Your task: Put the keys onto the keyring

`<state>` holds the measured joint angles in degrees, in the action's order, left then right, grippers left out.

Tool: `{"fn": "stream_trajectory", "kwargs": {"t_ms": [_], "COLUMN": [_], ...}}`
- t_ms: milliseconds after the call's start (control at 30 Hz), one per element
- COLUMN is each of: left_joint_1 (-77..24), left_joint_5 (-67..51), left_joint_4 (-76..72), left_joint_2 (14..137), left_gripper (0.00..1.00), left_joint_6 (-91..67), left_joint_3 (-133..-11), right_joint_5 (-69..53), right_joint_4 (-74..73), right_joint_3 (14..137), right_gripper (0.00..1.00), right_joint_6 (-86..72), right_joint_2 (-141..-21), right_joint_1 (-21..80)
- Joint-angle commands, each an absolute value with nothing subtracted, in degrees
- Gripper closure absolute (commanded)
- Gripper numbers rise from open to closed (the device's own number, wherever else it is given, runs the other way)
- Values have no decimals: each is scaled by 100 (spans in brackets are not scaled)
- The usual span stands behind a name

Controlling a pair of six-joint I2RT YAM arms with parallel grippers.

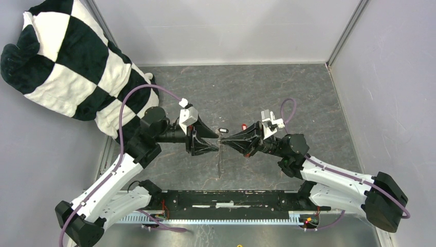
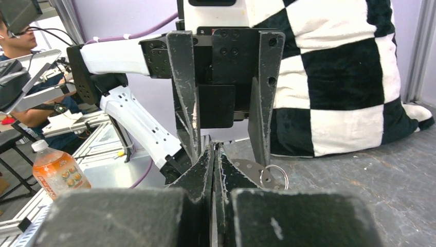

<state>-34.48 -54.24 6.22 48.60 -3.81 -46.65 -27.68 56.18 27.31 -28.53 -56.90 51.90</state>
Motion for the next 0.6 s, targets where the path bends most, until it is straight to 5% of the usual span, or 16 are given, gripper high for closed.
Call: {"fn": "stream_trajectory", "kwargs": {"t_ms": [0, 567], "left_joint_1": [-3454, -3454], "left_joint_5": [-5654, -6089], "left_joint_4": [-332, -632], "left_joint_2": [4937, 4979], "left_gripper": [41, 65], "left_joint_6": [-1119, -1467], "left_joint_3": [-4602, -4642], "right_joint_5": [-2629, -2401], "right_joint_4": [6574, 6819], "right_joint_3": [2707, 2615], "right_gripper": [99, 99], "right_joint_6": [-3120, -3050], "right_joint_2": [-5753, -6011], "right_joint_1": [5259, 5513]}}
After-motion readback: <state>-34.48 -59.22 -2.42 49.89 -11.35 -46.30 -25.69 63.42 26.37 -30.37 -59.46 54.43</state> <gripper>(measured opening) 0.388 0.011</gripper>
